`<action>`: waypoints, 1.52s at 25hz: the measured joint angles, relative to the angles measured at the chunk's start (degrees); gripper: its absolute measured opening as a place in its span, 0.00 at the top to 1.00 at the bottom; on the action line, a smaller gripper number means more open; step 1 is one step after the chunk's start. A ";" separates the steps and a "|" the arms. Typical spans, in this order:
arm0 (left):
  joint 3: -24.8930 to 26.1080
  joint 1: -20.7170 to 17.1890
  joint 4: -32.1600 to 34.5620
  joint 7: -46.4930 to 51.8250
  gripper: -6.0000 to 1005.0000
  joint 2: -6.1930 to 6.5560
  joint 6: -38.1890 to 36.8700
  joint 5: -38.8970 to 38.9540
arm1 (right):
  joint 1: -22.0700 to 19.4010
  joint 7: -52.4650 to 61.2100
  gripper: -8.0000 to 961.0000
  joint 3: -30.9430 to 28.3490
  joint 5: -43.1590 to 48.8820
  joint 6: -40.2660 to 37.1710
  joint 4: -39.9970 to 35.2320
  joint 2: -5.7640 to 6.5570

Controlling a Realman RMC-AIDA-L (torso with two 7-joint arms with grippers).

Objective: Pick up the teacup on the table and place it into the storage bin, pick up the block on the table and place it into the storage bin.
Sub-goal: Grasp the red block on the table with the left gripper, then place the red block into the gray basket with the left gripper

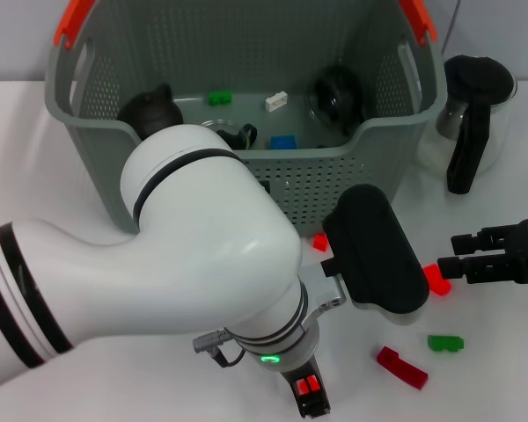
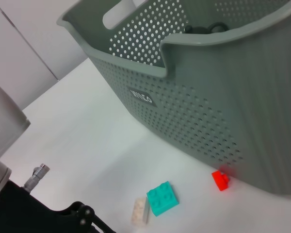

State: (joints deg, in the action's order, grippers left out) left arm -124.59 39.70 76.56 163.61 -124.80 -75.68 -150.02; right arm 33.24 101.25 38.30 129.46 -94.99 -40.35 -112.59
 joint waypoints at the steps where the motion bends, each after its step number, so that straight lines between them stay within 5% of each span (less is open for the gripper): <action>1: -0.01 0.03 -0.17 0.01 0.32 0.00 0.14 -0.02 | 0.03 0.00 0.29 0.01 0.00 0.03 0.09 0.00; 13: -0.10 0.20 -0.59 0.05 0.56 0.00 0.19 -0.01 | -0.02 0.05 0.29 0.01 0.00 0.14 0.13 0.16; 21: -0.72 0.21 -0.51 0.08 0.59 0.00 -0.50 0.44 | -0.12 0.05 0.29 0.03 0.00 0.49 0.10 0.14; 31: -1.38 0.44 -0.12 0.57 0.76 0.00 -0.95 0.07 | -0.19 0.04 0.29 0.02 0.00 0.52 0.10 0.11; 38: 3.17 0.43 9.21 0.23 0.81 0.08 -7.98 -2.08 | -0.20 0.02 0.29 0.02 0.01 0.50 0.10 0.32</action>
State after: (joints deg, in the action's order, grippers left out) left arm -121.42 40.13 85.78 163.84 -124.73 -83.66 -152.10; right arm 33.04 101.27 38.32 129.47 -94.48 -40.26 -112.27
